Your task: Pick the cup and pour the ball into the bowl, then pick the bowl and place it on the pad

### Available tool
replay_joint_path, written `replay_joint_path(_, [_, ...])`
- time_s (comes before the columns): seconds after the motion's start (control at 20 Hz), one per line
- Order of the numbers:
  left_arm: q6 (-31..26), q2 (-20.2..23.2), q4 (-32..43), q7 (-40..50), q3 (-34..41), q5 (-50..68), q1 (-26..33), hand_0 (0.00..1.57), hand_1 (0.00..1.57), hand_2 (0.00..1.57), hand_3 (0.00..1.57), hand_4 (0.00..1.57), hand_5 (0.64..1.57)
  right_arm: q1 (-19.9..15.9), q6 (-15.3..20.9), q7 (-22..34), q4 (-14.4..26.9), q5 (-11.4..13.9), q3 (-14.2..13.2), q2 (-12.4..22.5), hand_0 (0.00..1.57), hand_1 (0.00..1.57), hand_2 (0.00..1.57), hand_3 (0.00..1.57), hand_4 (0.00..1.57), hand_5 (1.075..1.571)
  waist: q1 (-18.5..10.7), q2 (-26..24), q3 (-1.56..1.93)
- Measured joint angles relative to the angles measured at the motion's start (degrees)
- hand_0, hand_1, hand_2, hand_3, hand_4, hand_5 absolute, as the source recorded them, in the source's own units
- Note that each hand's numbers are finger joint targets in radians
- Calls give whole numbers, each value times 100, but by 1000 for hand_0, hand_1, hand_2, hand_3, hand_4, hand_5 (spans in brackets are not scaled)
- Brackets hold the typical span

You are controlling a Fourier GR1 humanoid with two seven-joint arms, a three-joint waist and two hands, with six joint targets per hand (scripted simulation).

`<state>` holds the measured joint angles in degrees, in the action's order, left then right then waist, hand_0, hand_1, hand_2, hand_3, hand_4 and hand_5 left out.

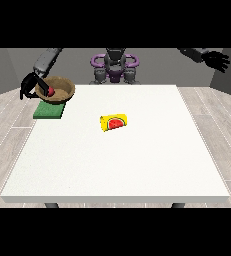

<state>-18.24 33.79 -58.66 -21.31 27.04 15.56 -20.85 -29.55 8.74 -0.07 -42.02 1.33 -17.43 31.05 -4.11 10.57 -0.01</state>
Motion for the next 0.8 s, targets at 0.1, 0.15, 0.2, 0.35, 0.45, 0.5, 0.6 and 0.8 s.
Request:
replay_joint_path(0.1, [-160, 185, 153, -50, 118, 79, -5, 0, 0, 0, 0, 1193, 1557, -34, -16, -96, 74, -61, -94, 43, 1571, 1571, 1571, 0, 747, 1566, -18, 73, 1])
replay_joint_path(0.15, [-229, 229, 169, -113, 149, 114, -20, 0, 0, 0, 0, 1187, 1557, -52, 5, -220, 141, -89, -152, 45, 1571, 1571, 1571, 0, 685, 1567, -48, 165, 1])
replay_joint_path(0.2, [-272, 275, 307, -164, 168, 108, -39, 0, 0, 0, 0, 1185, 1559, -111, 78, -129, 111, -68, -123, 3, 1571, 1571, 1571, 252, 544, 1561, -23, 163, 2])
replay_joint_path(0.35, [-378, 386, 379, -269, 234, 150, -54, 0, 0, 0, 0, 1188, 1558, -206, 227, -3, 281, -96, -297, 225, 1218, 1218, 1411, 1299, 0, 1553, -75, 287, 2])
replay_joint_path(0.45, [-394, 365, 299, -357, 257, 185, -19, 0, 0, 0, 0, 1175, 1551, -202, 217, -110, 489, -133, -439, 410, 850, 850, 880, 1102, 0, 1513, -126, 398, 3])
replay_joint_path(0.5, [-428, 452, 270, -247, 282, 242, -79, 0, 0, 0, 0, 1174, 1548, -227, 229, -135, 587, -144, -472, 423, 614, 614, 681, 1057, 0, 1520, -144, 423, 2])
replay_joint_path(0.6, [-454, 511, 311, -258, 291, 247, -114, 0, 0, 0, 0, 1179, 1552, -333, 165, -108, 688, -168, -484, 459, 316, 316, 484, 730, 0, 1495, -161, 476, 5])
replay_joint_path(0.8, [-448, 507, 338, -258, 293, 268, -88, 0, 0, 0, 0, 1158, 1547, -401, -55, -132, 869, -236, -504, 495, 0, 0, 140, 93, 0, 1370, -153, 422, 4])
